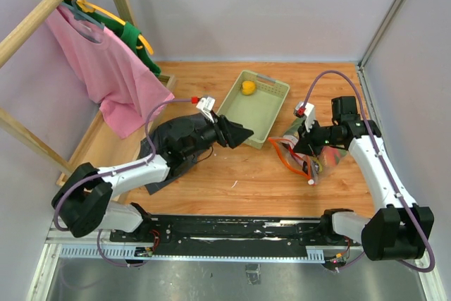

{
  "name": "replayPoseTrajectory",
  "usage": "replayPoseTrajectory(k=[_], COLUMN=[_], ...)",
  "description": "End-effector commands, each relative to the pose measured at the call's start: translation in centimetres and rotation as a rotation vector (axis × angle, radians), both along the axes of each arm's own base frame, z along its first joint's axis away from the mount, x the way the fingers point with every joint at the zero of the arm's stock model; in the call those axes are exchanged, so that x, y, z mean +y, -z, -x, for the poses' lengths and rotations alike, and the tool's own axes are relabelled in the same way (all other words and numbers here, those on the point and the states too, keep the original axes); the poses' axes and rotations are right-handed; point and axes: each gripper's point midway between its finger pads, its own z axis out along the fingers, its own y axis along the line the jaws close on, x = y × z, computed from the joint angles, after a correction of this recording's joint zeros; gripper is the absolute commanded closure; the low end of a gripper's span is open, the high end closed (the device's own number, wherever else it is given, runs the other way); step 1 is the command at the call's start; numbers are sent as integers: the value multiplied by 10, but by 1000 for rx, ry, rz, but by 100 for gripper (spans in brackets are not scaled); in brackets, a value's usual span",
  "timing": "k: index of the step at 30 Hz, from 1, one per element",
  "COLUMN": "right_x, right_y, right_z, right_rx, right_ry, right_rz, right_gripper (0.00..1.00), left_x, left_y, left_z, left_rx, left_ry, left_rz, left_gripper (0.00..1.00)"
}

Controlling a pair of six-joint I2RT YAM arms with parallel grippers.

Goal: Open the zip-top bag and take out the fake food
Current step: Pick up the fake fruit from the zipper food storage bag.

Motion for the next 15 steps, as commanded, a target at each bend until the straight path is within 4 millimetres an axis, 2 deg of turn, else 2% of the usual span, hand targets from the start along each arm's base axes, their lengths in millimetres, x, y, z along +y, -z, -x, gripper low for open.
replayPoseTrajectory(k=[1, 5, 8, 11, 15], right_x=[9, 10, 11, 12, 14], right_y=[-6, -8, -9, -11, -14], right_z=[10, 11, 12, 13, 14], right_rx=[-6, -11, -13, -20, -28], right_ry=[-39, -46, -48, -56, -60], right_rz=[-36, -42, -46, -56, -65], right_gripper=[94, 94, 94, 94, 94], left_x=[-17, -29, -40, -53, -70], left_y=[-35, -21, -6, 0, 12], left_z=[39, 58, 61, 67, 64], left_rx=[-90, -91, -87, -147, -216], left_ry=[108, 142, 126, 103, 52], left_rz=[161, 198, 172, 139, 78], left_gripper=[24, 27, 29, 29, 31])
